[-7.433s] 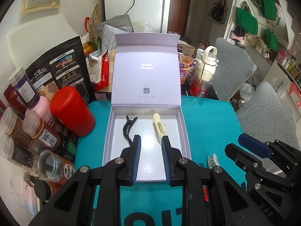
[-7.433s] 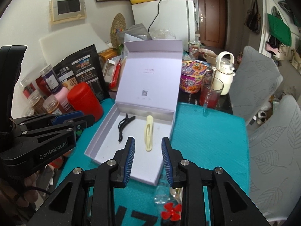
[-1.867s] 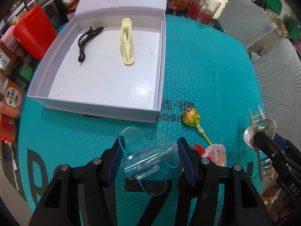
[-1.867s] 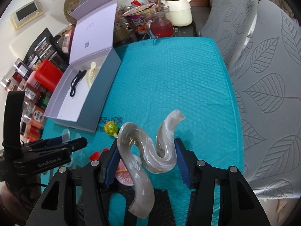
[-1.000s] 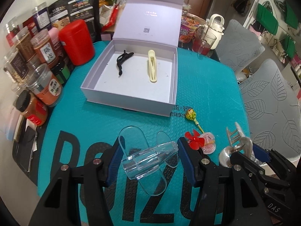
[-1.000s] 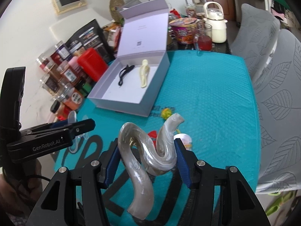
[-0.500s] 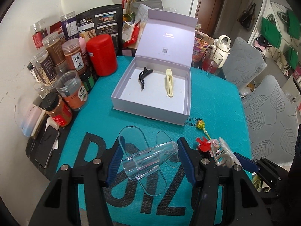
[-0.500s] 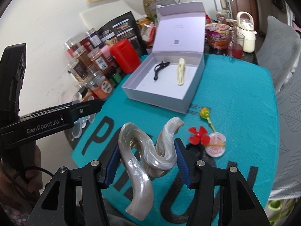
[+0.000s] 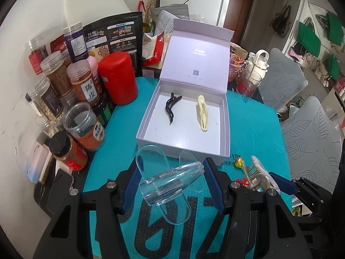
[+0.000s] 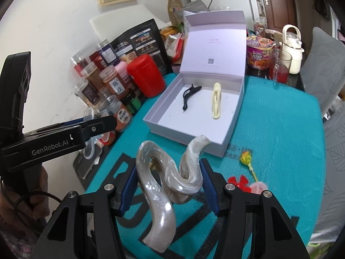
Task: Organize rigid objects
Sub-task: 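Lower the clear clip and the S-clip into the white box with both tools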
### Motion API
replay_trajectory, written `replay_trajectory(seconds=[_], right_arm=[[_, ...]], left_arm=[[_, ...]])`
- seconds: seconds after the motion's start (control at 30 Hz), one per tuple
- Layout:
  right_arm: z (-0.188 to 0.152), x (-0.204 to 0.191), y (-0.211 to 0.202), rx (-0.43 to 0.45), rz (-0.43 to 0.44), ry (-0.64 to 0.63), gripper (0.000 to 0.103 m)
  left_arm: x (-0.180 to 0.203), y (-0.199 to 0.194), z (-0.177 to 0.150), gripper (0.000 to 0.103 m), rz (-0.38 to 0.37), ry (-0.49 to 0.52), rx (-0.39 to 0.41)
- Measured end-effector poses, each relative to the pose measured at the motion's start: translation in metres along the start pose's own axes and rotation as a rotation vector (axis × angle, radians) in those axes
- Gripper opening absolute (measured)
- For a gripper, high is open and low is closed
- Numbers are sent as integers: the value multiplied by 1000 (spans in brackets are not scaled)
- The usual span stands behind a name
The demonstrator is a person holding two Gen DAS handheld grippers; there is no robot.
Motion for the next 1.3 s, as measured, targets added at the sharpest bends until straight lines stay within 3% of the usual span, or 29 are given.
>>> replay_trajectory(seconds=[0.67,1.3], right_arm=[[85,42,54,30,-74,2,55],[127,92,128,-9,-109,-24,55]], left_arm=[[2,63,88,57,-49,85,25],[17,153,121,57,-98,162,14]])
Point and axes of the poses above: each gripper's, at about its wrist camera, not at the fingertips, and y roughly the way its jaws point, x to its right, z to its top, the point moved 9 cm from there along y, roughly the way its jaws point, and after that the axes turned 8 degrees about z, right-handed, at the moved point
